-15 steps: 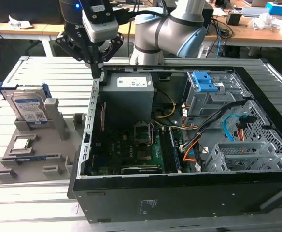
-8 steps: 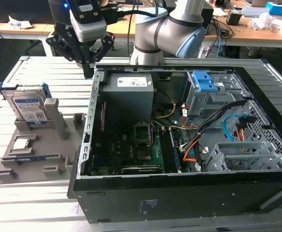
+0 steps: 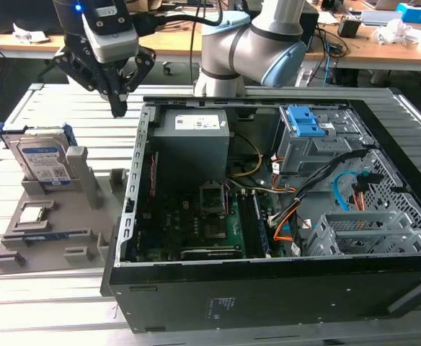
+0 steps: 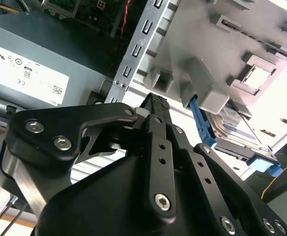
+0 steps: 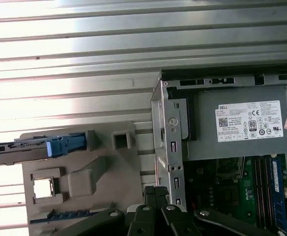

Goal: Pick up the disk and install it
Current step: 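Reach for the disk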

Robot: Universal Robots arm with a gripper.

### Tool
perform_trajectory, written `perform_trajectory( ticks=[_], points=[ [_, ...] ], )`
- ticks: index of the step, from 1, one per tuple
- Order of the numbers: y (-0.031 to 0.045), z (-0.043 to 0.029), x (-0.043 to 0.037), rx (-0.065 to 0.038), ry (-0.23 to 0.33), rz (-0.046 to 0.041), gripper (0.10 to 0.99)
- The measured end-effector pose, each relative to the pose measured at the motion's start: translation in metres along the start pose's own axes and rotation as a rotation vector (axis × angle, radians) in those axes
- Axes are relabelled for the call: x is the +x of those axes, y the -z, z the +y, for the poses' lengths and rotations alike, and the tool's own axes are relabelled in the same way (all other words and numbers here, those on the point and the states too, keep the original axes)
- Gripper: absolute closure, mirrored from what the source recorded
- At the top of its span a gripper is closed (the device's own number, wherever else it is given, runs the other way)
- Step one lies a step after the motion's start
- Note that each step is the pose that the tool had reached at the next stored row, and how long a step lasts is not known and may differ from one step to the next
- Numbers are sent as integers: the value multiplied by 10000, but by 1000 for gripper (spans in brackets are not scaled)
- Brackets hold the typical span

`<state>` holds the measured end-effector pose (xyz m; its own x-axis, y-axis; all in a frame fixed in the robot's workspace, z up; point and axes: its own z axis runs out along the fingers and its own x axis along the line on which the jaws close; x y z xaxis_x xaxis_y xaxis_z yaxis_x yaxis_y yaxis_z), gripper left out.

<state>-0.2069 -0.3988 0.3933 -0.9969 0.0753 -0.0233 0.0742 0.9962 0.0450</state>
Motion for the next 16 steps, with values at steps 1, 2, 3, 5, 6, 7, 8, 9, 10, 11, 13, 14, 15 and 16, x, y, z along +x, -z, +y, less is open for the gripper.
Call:
perform_trajectory(
  ticks=[1,2,3,5,6,7,8,9,10,11,13,14,15,16],
  points=[
    [0,-2,26,-1,0,-1,980],
    [1,-4,55,0,0,0,980],
    [2,-5,70,0,-1,-1,980],
    [3,-8,108,-1,0,0,980],
    [3,-10,135,0,0,0,980],
    [4,-12,161,0,0,0,980],
    [5,-14,189,-1,1,-1,980],
    [5,-16,212,-1,0,-1,980],
    [6,-17,227,-1,1,-1,980],
    [6,-18,241,0,-1,0,980],
    [7,-20,274,-1,0,-1,980],
    [7,-22,293,-1,0,-1,980],
    [8,-23,307,0,-1,-1,980],
    [8,-25,332,-1,0,-1,980]
  ],
)
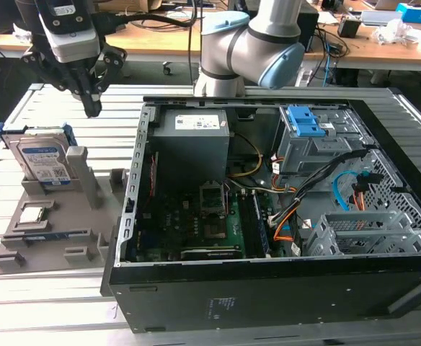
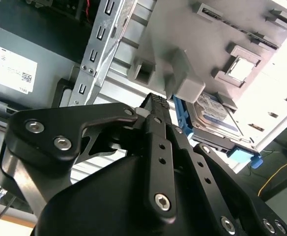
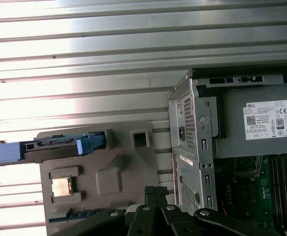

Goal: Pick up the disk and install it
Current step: 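Reach for the disk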

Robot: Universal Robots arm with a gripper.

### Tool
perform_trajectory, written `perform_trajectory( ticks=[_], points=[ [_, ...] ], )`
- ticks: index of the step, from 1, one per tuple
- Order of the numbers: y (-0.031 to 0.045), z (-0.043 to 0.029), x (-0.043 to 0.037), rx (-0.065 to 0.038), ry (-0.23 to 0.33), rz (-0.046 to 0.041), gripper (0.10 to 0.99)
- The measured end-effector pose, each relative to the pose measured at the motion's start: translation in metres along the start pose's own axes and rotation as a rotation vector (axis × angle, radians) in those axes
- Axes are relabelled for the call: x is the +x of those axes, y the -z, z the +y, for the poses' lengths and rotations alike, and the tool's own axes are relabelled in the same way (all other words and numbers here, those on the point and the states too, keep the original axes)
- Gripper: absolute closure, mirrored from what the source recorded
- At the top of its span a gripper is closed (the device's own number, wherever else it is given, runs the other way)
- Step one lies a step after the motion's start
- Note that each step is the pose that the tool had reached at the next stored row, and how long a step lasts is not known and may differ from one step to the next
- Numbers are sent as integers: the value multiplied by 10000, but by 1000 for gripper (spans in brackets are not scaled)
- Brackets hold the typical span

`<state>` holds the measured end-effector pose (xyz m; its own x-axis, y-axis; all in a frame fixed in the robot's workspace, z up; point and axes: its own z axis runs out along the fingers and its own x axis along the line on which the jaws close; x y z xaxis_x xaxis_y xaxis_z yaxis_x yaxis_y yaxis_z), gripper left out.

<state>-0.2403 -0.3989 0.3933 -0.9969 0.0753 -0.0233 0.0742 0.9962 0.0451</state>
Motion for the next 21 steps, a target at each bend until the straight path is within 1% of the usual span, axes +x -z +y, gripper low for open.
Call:
perform_trajectory(
  ticks=[2,11,13,17,21],
  points=[
    [1,-3,42,0,0,1,980],
    [4,-12,163,0,0,0,980],
    [6,-16,214,1,0,0,980],
    [8,-21,283,0,0,1,980],
    [10,-29,388,0,-1,0,980]
  ],
)
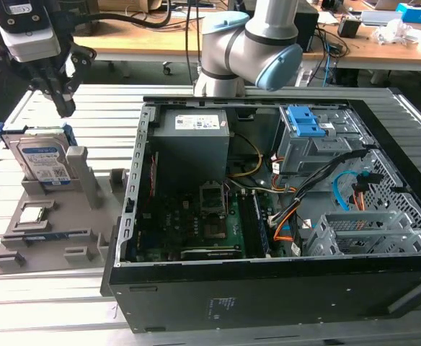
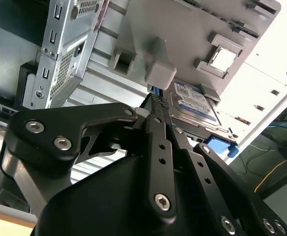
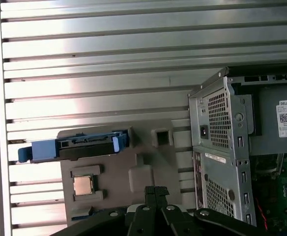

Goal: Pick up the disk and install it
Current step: 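Reach for the disk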

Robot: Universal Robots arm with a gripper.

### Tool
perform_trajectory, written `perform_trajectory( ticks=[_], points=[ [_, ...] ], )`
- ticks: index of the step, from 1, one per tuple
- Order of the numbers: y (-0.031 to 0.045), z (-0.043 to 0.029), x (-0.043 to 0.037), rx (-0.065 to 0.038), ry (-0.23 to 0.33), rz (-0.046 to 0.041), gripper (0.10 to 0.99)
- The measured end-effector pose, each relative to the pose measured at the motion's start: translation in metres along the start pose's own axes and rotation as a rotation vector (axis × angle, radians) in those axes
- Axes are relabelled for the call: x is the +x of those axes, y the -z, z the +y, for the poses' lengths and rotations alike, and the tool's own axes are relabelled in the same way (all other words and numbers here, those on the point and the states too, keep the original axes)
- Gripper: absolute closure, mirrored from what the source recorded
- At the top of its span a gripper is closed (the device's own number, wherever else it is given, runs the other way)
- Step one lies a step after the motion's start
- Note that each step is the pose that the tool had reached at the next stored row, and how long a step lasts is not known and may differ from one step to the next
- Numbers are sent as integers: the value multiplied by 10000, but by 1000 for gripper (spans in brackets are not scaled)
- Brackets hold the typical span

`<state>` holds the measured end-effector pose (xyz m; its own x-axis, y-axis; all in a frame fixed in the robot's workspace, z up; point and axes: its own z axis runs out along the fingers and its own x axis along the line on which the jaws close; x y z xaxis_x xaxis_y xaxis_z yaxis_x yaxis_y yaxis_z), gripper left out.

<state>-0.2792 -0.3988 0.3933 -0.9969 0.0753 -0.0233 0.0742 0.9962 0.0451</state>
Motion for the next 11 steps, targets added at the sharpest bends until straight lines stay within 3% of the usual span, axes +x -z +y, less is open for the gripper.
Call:
perform_trajectory(
  ticks=[8,11],
  points=[
    [4,-10,129,1,1,0,980],
    [6,-16,212,0,0,0,980]
  ],
)
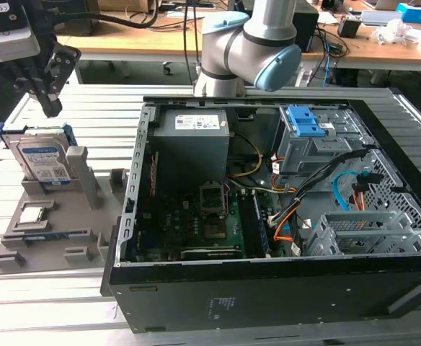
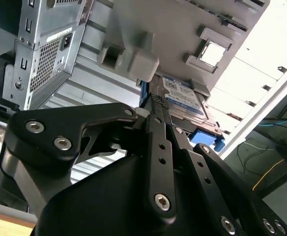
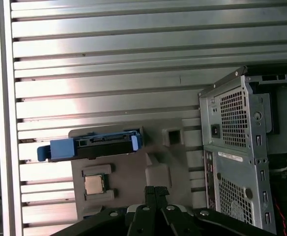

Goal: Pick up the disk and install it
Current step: 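Reach for the disk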

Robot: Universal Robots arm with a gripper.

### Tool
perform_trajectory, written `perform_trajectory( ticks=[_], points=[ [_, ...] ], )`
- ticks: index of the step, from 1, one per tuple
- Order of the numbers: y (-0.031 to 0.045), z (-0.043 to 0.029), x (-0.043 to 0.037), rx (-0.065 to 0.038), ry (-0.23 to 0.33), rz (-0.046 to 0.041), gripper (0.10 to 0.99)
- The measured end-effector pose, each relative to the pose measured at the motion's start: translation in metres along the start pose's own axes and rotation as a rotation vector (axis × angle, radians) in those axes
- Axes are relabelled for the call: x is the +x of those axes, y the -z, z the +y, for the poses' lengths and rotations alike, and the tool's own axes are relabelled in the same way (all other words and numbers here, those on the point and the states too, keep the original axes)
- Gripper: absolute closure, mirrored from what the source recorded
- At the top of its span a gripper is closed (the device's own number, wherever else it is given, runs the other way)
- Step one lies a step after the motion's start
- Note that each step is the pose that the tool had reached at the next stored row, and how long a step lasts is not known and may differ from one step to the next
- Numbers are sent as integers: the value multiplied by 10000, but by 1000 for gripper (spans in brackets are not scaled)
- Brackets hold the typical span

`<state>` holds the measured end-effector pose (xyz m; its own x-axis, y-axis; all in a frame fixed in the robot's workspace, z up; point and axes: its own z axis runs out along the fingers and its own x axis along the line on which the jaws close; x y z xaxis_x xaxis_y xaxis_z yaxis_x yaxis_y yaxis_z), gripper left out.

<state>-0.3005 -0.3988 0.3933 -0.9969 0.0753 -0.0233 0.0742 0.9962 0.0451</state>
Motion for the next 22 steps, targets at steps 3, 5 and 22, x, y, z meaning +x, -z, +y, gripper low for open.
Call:
perform_trajectory(
  ticks=[3,5,22],
  points=[
    [1,-4,56,0,1,0,980],
    [3,-8,107,0,1,0,980],
    [14,-40,534,1,0,0,980]
  ],
)
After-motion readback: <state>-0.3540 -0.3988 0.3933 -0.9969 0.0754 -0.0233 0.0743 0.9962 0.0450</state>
